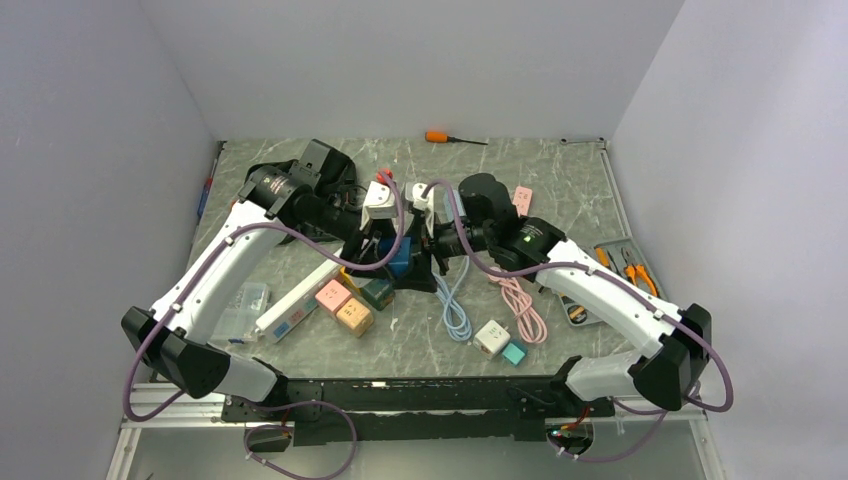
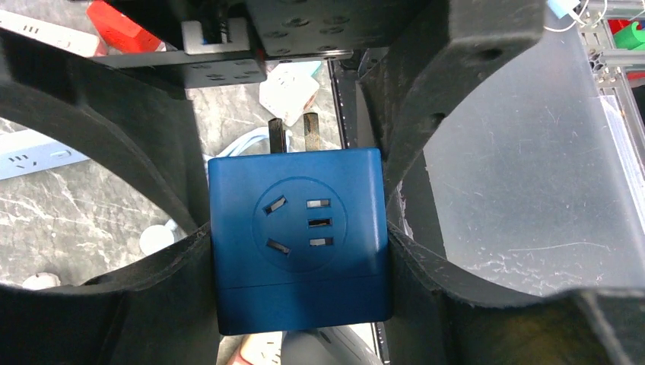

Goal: Pull the plug off the socket
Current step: Remove the plug from the socket.

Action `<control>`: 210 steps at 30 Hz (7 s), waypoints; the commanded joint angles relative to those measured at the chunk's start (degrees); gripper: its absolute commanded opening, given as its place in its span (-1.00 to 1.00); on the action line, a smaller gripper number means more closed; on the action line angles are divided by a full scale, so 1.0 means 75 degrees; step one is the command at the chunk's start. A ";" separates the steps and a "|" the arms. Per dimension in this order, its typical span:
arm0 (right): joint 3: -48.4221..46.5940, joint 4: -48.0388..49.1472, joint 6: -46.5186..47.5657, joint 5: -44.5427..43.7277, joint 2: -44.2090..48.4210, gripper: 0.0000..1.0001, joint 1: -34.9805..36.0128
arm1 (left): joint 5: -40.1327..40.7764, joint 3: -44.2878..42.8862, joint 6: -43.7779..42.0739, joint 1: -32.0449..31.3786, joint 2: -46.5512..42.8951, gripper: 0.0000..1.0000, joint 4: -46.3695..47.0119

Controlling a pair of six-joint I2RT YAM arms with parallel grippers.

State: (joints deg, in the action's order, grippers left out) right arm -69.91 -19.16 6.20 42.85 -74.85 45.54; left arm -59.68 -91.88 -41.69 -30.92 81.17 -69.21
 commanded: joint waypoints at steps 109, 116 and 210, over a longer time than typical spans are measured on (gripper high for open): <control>-0.0861 -0.1355 0.1294 -0.1781 0.0997 1.00 0.0104 | 0.2640 -0.0300 -0.0938 -0.0444 -0.0767 -1.00 -0.0635; -0.1048 -0.1064 0.1295 -0.1512 0.0665 1.00 0.0271 | 0.3026 -0.0473 -0.0603 -0.0472 -0.0531 -1.00 -0.0533; 0.0873 0.2046 0.0158 -0.1315 0.1109 0.43 0.1144 | 0.2175 -0.0712 -0.0372 -0.0466 -0.0568 -1.00 -0.1335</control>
State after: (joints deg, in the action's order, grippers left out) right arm -61.45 -7.49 8.23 29.63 -66.15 53.43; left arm -41.95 -97.62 -45.43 -34.11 77.71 -82.06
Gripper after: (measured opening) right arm 0.769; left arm 0.235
